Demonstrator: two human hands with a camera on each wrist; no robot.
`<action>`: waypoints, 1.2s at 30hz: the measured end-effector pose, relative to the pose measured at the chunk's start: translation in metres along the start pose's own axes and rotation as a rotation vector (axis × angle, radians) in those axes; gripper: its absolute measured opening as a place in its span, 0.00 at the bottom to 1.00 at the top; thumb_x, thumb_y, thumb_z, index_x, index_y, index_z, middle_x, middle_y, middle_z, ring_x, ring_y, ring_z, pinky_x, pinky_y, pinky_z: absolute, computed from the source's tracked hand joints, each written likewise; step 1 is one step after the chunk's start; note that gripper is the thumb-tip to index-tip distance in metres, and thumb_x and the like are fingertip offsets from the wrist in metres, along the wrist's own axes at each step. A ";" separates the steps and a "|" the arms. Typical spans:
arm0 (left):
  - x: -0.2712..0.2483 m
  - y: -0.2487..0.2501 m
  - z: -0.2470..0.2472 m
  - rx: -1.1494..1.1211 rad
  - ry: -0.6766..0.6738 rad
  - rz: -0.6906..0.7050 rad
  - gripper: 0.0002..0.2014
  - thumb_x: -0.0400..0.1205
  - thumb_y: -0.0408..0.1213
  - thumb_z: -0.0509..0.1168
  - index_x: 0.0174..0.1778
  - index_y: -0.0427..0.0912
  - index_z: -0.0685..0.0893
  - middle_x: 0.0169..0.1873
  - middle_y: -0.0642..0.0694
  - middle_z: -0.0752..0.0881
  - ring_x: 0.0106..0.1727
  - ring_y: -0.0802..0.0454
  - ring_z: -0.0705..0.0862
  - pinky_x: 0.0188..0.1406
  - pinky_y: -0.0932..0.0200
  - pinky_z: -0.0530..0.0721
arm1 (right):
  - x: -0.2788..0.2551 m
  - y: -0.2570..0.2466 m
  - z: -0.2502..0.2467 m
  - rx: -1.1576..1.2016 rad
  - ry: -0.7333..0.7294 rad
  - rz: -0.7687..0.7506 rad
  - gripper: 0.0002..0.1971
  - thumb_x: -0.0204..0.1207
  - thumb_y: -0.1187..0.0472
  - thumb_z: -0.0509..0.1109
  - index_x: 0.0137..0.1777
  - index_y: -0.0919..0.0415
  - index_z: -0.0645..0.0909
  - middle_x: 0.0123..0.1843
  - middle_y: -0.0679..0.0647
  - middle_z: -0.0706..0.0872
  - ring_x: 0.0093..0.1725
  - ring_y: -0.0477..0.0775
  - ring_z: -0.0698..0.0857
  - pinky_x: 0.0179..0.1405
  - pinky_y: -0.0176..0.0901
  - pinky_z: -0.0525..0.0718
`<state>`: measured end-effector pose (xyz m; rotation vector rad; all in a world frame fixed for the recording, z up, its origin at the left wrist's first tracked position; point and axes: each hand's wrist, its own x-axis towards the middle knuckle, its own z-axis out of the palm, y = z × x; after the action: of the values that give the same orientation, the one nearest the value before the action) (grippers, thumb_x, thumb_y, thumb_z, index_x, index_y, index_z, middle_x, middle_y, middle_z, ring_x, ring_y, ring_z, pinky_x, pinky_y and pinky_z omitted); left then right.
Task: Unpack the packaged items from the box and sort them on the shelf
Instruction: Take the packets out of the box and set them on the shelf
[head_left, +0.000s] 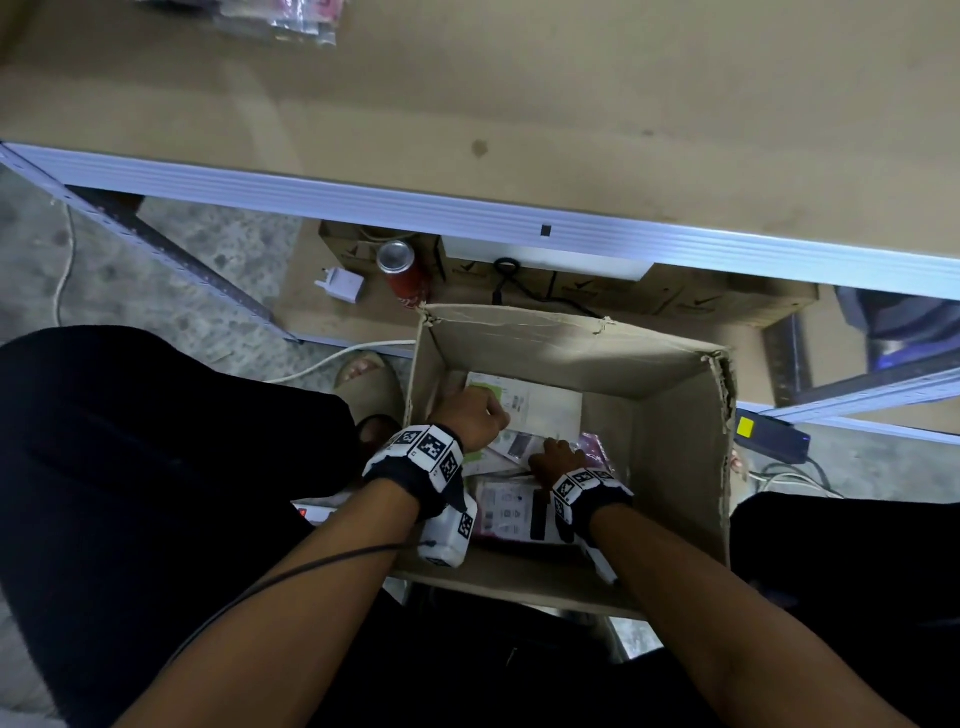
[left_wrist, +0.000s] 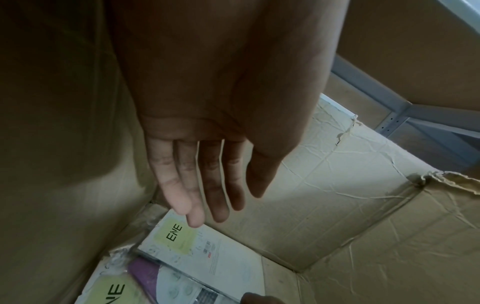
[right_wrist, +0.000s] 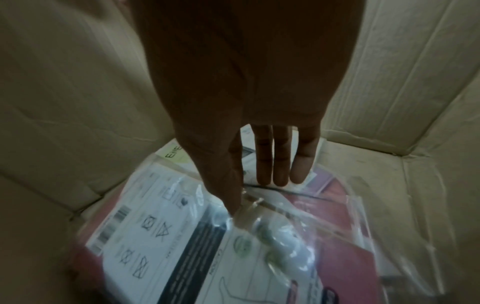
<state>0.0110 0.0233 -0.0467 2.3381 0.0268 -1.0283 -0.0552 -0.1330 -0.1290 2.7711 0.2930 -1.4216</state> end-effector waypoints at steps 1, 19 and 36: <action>0.000 0.000 0.000 0.001 -0.001 0.003 0.13 0.85 0.42 0.65 0.56 0.38 0.88 0.62 0.41 0.87 0.66 0.44 0.83 0.59 0.57 0.80 | 0.000 0.001 0.002 -0.002 -0.016 -0.010 0.21 0.85 0.58 0.64 0.77 0.57 0.73 0.79 0.65 0.66 0.80 0.66 0.65 0.78 0.62 0.67; 0.012 0.017 0.020 0.193 -0.041 0.039 0.15 0.85 0.45 0.63 0.59 0.40 0.88 0.59 0.41 0.89 0.62 0.42 0.85 0.63 0.52 0.83 | -0.011 0.006 0.002 0.107 -0.122 -0.011 0.27 0.77 0.65 0.74 0.75 0.68 0.73 0.75 0.66 0.78 0.73 0.64 0.79 0.75 0.56 0.76; 0.103 0.026 0.047 0.326 -0.107 -0.024 0.25 0.85 0.40 0.66 0.77 0.37 0.76 0.79 0.37 0.73 0.78 0.37 0.73 0.78 0.49 0.72 | -0.023 0.057 0.004 0.449 -0.082 0.039 0.16 0.81 0.66 0.68 0.68 0.66 0.82 0.71 0.63 0.81 0.71 0.61 0.81 0.68 0.45 0.77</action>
<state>0.0582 -0.0434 -0.1287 2.5708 -0.1667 -1.2474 -0.0613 -0.1925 -0.1172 3.0144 -0.0974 -1.7756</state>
